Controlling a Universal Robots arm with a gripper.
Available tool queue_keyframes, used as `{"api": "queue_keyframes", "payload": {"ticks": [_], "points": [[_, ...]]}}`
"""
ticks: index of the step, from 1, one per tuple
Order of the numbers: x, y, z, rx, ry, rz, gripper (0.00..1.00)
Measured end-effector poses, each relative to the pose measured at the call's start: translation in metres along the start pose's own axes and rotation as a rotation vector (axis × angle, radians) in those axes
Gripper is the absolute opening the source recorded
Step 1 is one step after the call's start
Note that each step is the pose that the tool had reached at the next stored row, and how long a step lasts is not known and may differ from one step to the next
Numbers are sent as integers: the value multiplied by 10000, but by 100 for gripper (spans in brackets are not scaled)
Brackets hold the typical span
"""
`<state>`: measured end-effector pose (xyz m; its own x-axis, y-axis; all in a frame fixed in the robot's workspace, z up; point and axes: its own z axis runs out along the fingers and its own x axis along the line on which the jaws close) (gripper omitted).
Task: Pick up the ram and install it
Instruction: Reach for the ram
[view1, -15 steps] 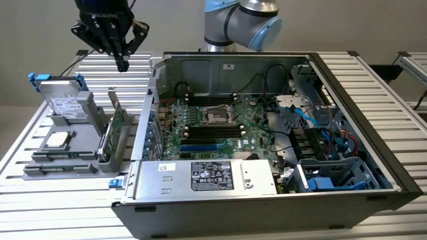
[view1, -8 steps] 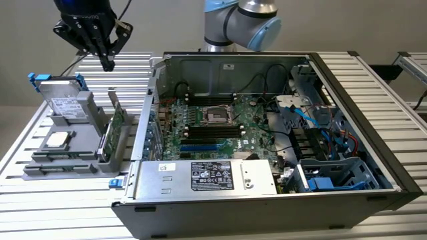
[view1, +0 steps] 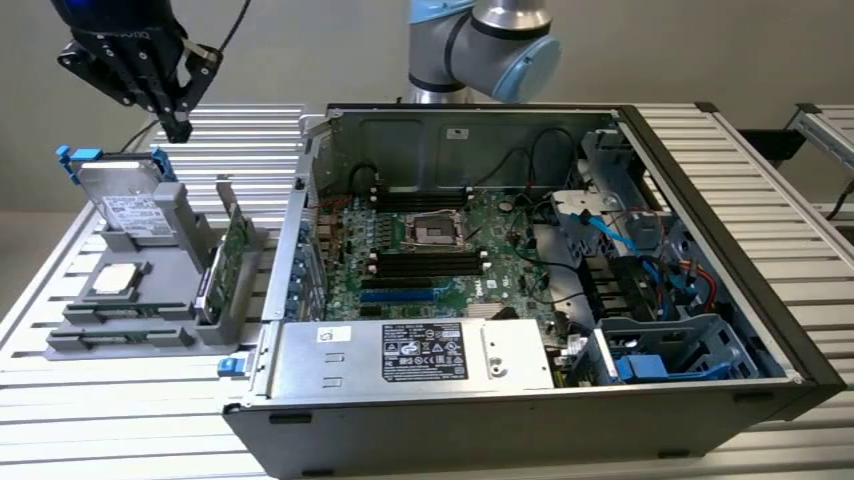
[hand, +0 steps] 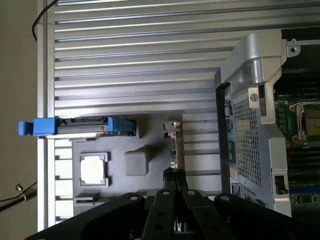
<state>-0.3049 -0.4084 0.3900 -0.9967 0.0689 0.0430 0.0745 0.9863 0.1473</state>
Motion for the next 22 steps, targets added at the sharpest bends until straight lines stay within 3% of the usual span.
{"api": "queue_keyframes", "payload": {"ticks": [12,22], "points": [[512,-50,37,-5,12,-55,10],[663,-85,40,45,48,-313,10]]}}
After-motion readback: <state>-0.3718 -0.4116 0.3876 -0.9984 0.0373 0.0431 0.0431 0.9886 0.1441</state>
